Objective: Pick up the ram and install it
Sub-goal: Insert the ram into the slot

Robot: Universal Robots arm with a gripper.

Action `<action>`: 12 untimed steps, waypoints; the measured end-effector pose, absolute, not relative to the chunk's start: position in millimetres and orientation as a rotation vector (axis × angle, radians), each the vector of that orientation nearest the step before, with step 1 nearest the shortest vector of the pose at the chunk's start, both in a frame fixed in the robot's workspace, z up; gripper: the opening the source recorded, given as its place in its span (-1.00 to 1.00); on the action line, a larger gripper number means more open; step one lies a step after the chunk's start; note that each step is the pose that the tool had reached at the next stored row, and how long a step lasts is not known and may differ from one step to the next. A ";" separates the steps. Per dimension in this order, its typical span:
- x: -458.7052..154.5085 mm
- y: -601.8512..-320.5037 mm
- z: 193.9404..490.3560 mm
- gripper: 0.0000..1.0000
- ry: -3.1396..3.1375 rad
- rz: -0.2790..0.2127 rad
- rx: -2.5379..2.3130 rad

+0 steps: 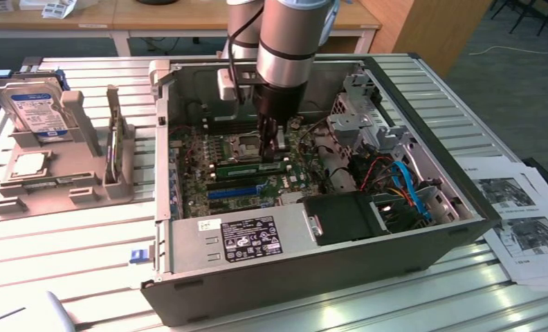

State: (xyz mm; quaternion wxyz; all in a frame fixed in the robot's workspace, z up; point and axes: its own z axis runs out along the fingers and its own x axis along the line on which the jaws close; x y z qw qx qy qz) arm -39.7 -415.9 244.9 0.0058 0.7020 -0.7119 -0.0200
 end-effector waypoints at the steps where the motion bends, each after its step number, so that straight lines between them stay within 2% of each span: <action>1: -39.6 -415.9 246.7 -0.50 -2.228 -0.063 2.197; 12: -38.9 -415.3 269.0 -0.50 -2.229 -0.062 2.198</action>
